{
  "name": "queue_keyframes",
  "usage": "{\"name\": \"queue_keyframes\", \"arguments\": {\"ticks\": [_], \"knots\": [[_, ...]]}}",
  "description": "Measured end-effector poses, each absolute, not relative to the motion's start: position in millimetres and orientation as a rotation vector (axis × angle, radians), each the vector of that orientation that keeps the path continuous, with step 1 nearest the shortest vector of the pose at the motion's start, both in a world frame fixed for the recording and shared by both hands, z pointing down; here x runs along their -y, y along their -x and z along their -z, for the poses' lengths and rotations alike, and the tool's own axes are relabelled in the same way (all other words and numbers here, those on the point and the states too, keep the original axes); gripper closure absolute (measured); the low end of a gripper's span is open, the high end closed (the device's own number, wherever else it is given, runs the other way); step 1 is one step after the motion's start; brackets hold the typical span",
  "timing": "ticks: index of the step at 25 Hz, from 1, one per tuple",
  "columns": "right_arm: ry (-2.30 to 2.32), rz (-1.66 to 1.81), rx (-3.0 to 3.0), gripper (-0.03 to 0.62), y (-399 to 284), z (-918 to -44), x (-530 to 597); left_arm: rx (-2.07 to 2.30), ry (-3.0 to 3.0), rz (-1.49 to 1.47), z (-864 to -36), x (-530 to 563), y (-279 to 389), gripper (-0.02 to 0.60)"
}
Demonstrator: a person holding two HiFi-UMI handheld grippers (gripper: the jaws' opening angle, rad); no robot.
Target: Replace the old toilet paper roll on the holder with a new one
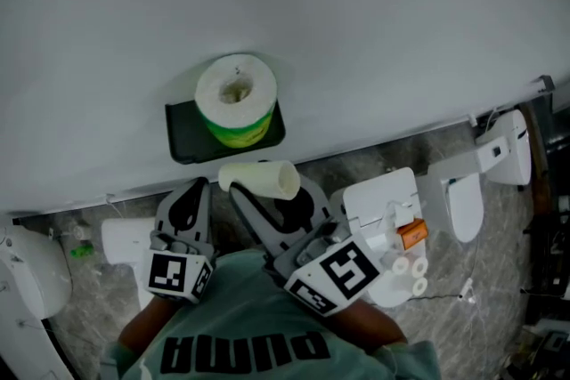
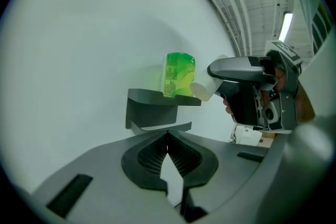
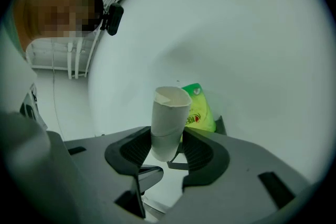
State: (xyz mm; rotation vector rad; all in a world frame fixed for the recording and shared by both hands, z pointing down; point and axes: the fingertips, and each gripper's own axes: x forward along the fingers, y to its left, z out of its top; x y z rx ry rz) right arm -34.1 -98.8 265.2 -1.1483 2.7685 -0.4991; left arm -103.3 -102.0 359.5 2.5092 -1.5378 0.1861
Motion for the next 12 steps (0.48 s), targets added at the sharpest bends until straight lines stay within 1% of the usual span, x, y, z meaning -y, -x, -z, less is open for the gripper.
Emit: {"name": "queue_keyframes", "arguments": {"ticks": [12], "knots": [[1.284, 0.151, -2.862, 0.405, 88, -228, 117, 1.637, -2.462, -0.09, -351, 98, 152, 0.577]]}}
